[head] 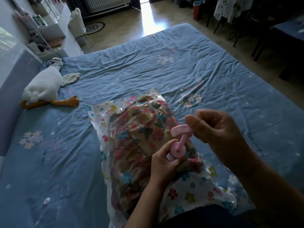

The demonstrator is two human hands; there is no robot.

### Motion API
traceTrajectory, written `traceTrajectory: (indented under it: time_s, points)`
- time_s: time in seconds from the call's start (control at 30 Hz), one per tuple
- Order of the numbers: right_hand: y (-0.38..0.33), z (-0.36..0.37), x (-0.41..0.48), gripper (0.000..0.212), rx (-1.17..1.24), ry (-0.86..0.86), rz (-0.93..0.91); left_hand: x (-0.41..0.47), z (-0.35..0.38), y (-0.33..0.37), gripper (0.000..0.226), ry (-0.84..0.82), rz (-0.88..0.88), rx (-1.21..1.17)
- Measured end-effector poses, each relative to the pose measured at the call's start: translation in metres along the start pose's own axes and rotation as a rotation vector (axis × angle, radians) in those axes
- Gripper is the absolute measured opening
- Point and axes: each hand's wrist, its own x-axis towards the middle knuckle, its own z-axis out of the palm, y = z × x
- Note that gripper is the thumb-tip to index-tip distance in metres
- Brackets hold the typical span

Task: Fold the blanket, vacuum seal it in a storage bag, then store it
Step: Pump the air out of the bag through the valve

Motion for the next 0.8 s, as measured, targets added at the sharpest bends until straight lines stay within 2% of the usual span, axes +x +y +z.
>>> traceTrajectory:
  time_s: [0.07, 0.17, 0.23, 0.3, 0.33, 0.47, 0.53, 0.63, 0.7, 0.8]
  points:
    - [0.018, 0.0, -0.004, 0.052, -0.077, -0.013, 0.069, -0.002, 0.001, 0.002, 0.047, -0.017, 0.01, -0.021]
    - [0.066, -0.001, -0.016, 0.052, -0.304, -0.047, 0.287, -0.002, -0.001, 0.008, 0.041, -0.032, 0.045, -0.05]
    - [0.077, -0.002, -0.018, 0.052, -0.38, -0.05, 0.331, -0.003, -0.002, 0.014, 0.041, -0.042, 0.066, -0.055]
    - [0.058, 0.001, -0.012, 0.066, -0.308, -0.042, 0.244, 0.001, -0.003, 0.011, 0.043, -0.022, 0.075, -0.033]
    - [0.039, 0.003, -0.007, 0.066, -0.24, -0.028, 0.181, 0.003, -0.004, 0.007, 0.045, -0.014, 0.072, -0.018]
    - [-0.006, 0.001, 0.004, 0.043, -0.014, -0.024, -0.01, 0.005, -0.003, 0.001, 0.051, -0.007, 0.032, -0.015]
    - [0.01, 0.002, 0.002, 0.047, -0.078, -0.022, 0.023, 0.005, -0.002, 0.001, 0.048, -0.001, 0.04, -0.014]
    - [0.06, 0.0, -0.01, 0.059, -0.331, -0.054, 0.231, 0.003, -0.001, 0.005, 0.045, -0.012, 0.058, -0.028]
    - [0.078, -0.002, -0.015, 0.055, -0.429, -0.065, 0.304, -0.001, -0.002, 0.009, 0.042, -0.023, 0.055, -0.049]
    - [0.047, 0.002, -0.009, 0.062, -0.328, -0.041, 0.16, 0.002, -0.004, 0.005, 0.039, -0.014, 0.048, -0.008]
